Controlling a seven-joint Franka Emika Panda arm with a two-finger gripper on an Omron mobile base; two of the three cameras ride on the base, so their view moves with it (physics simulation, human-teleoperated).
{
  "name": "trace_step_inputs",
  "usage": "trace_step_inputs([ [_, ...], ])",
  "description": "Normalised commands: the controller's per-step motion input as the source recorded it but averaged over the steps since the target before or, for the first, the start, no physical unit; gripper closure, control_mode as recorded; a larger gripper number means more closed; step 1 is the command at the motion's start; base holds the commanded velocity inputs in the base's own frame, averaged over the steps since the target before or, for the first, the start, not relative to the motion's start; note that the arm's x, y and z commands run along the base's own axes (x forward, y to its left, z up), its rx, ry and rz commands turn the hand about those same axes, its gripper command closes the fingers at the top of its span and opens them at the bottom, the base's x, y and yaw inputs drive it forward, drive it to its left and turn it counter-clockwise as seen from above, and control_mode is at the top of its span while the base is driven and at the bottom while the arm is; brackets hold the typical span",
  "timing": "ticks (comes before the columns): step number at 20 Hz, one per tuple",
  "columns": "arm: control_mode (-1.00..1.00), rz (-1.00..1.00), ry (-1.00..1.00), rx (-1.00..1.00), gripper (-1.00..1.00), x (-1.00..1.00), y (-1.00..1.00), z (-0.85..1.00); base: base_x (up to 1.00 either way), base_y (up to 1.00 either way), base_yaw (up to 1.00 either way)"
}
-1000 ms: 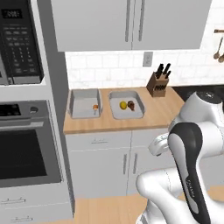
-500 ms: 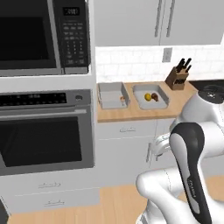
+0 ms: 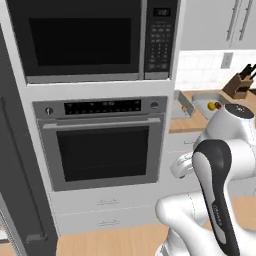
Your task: Place one lemon and one chicken drumstick in each tupperware on the nearby counter, to pack two identical lunches.
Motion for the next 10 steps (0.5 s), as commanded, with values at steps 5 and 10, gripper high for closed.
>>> trace_step_inputs([
  [5, 1.00, 0.00, 0.00, 0.00, -1.00, 0.00, 0.00, 0.00, -0.61, 0.73, 0.00],
  [10, 1.00, 0.00, 0.00, 0.00, -1.00, 0.00, 0.00, 0.00, -1.00, 0.20, -0.03],
])
